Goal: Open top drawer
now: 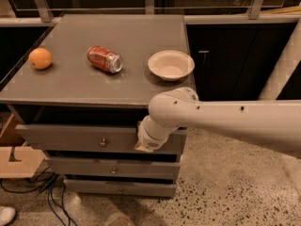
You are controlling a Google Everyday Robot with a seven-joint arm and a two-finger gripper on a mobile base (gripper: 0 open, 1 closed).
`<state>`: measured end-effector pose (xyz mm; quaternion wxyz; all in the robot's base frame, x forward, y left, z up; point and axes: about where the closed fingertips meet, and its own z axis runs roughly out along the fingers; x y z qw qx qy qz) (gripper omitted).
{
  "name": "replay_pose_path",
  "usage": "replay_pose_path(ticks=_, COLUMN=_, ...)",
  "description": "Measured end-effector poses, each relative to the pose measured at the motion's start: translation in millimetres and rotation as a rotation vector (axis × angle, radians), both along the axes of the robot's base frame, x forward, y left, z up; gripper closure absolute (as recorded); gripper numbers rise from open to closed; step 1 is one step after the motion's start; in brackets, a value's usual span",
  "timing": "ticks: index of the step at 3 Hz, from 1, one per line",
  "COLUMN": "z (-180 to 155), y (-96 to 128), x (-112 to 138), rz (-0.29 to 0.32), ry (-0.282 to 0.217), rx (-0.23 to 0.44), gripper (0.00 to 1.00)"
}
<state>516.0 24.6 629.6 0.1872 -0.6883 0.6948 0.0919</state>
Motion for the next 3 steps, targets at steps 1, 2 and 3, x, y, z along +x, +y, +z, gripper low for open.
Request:
replay_pose_path(ticks=1, z=0.0, y=0.0, x=0.0, rz=0.000, ry=0.000, rx=0.000, gripper=1.00)
replay_pose_path(ticks=2, z=0.0, y=0.0, x=0.0, rz=0.000, ry=0.000, rx=0.000, gripper=1.00)
replay_pose_path(ticks=3, z=4.0, y=0.0, x=0.2, rz=0.000, ry=0.000, rx=0.000, gripper=1.00)
